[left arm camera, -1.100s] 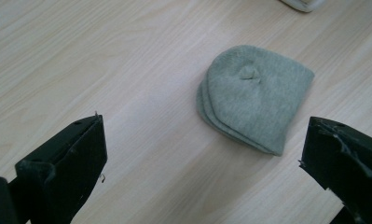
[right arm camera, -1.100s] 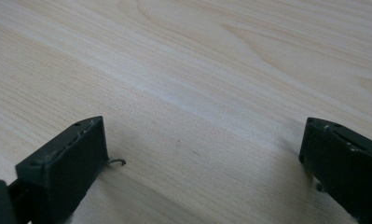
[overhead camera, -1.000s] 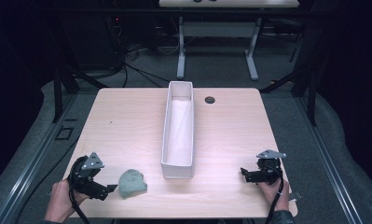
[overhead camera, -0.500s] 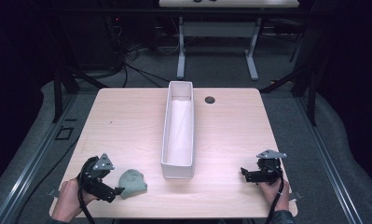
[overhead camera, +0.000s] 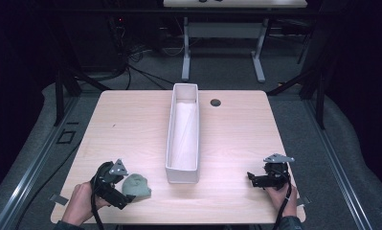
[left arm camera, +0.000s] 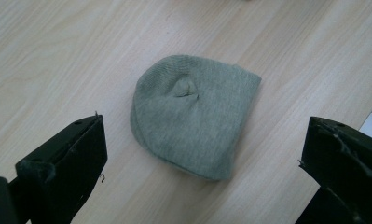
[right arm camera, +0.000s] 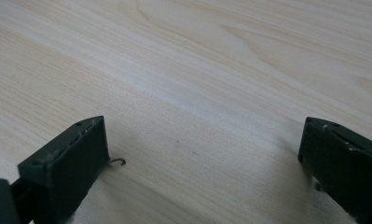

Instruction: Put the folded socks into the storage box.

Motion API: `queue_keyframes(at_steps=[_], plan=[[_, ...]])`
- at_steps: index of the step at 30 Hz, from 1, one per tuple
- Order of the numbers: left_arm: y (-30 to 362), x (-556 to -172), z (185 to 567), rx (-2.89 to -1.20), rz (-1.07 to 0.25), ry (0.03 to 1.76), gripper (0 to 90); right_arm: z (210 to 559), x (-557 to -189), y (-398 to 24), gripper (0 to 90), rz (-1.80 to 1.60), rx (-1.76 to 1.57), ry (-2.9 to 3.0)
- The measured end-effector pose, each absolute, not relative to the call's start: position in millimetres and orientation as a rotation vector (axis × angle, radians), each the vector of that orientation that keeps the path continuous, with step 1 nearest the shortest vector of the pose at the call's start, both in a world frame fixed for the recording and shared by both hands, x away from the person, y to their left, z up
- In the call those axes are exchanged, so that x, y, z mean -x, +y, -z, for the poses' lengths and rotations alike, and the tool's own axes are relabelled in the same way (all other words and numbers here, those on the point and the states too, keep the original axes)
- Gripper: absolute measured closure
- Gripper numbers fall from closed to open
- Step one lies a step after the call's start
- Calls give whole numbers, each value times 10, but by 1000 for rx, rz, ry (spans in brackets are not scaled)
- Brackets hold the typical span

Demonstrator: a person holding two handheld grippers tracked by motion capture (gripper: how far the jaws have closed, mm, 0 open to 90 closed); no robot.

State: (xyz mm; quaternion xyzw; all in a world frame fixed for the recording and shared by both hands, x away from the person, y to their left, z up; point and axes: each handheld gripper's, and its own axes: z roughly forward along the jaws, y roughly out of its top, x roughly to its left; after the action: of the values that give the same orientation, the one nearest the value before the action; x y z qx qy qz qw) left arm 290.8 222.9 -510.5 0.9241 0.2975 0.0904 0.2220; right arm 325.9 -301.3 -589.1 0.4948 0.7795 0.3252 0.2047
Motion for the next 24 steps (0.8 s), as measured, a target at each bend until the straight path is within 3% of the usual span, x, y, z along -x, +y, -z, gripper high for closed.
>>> queue_keyframes(at_steps=[12,24], plan=[[2129,-2978,5188,-2601,-210,820,25,5891,-3258,-3012,12,-906,-1379,2173],[2019,-3036,5276,-2644,-175,814,154,5890,-3255,-3012,18,-910,-1379,2174]])
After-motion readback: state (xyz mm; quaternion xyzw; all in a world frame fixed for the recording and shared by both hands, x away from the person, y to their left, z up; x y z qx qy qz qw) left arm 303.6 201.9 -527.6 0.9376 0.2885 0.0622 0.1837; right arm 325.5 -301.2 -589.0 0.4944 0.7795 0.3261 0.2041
